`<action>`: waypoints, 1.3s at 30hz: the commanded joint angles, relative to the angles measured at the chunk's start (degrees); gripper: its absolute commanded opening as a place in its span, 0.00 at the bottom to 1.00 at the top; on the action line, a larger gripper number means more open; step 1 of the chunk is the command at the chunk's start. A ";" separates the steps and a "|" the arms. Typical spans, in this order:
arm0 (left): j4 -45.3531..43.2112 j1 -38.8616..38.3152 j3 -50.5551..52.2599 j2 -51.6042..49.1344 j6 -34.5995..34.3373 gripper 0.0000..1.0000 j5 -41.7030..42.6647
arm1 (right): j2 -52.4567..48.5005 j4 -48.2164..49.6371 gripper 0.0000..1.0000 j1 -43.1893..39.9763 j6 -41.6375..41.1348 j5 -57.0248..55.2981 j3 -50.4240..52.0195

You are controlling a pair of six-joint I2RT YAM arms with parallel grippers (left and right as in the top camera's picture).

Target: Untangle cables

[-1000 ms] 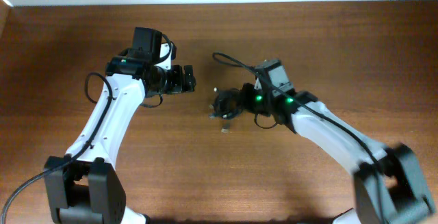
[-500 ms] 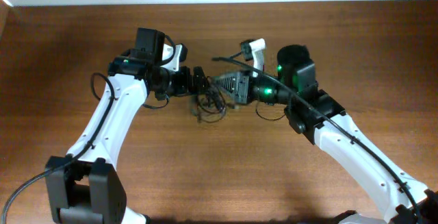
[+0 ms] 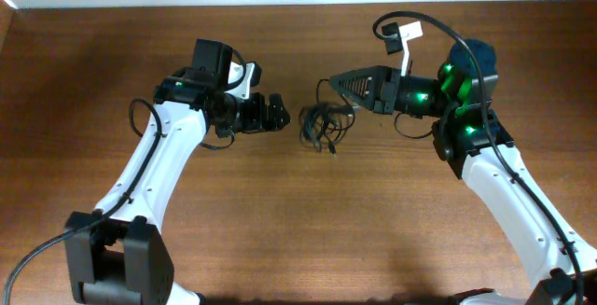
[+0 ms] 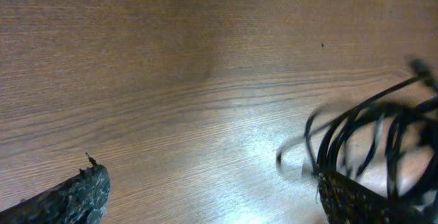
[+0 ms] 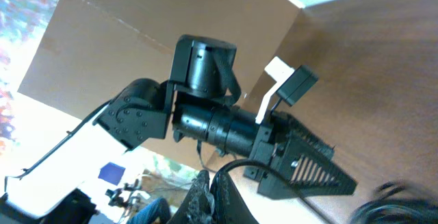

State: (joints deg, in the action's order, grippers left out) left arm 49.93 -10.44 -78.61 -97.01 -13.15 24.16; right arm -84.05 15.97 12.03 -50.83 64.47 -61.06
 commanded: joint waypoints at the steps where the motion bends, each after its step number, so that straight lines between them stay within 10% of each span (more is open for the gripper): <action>1: 0.11 -0.20 -0.81 -0.07 -0.31 0.99 2.03 | 1.07 0.09 0.04 -0.07 0.13 1.90 -0.87; 31: -6.10 -9.55 -0.79 -4.28 3.76 0.98 -0.66 | 1.09 -0.31 0.04 -0.07 -8.00 -2.62 -0.90; 39: -9.42 -9.55 -0.79 -4.28 3.76 0.39 -4.72 | 1.09 -0.72 0.04 -0.07 -8.02 -1.70 -0.87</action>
State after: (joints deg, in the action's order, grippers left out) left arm 40.84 -19.88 -78.65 -101.14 -9.74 22.85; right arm -84.05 14.98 12.03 -58.57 61.19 -61.08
